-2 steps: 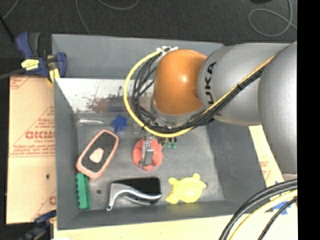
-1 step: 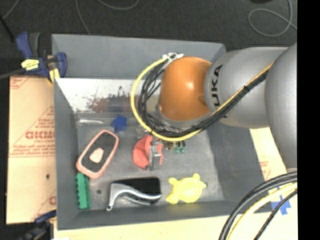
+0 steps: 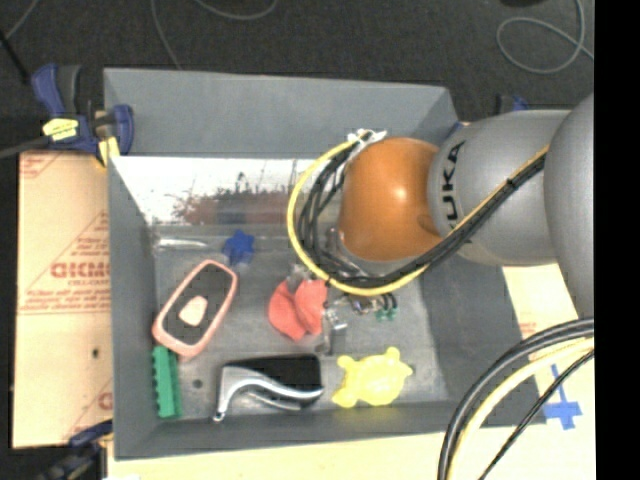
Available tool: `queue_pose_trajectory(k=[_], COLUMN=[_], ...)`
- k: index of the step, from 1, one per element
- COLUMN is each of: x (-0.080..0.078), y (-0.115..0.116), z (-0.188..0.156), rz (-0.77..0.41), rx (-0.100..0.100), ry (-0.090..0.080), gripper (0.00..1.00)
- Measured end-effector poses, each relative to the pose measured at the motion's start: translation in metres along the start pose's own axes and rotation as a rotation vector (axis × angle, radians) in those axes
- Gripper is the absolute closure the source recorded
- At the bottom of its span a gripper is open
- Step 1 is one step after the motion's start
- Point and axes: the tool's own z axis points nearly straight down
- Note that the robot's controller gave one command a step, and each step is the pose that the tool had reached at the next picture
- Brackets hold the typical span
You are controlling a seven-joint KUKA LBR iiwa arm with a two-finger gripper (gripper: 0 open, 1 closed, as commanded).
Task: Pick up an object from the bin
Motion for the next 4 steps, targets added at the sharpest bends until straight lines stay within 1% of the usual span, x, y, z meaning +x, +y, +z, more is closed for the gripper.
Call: queue_pose_trajectory(k=[1, 2, 3, 4], x=[0.0, 0.0, -0.018, -0.018], y=[-0.005, -0.012, -0.013, -0.013], z=[0.008, 0.009, 0.029, 0.029], rz=[0.115, -0.048, 0.092, 0.092], rx=[-0.005, -0.001, -0.005, -0.005], ry=[-0.002, -0.005, -0.01, -0.01], gripper=[0.0, 0.0, 1.0, 1.0])
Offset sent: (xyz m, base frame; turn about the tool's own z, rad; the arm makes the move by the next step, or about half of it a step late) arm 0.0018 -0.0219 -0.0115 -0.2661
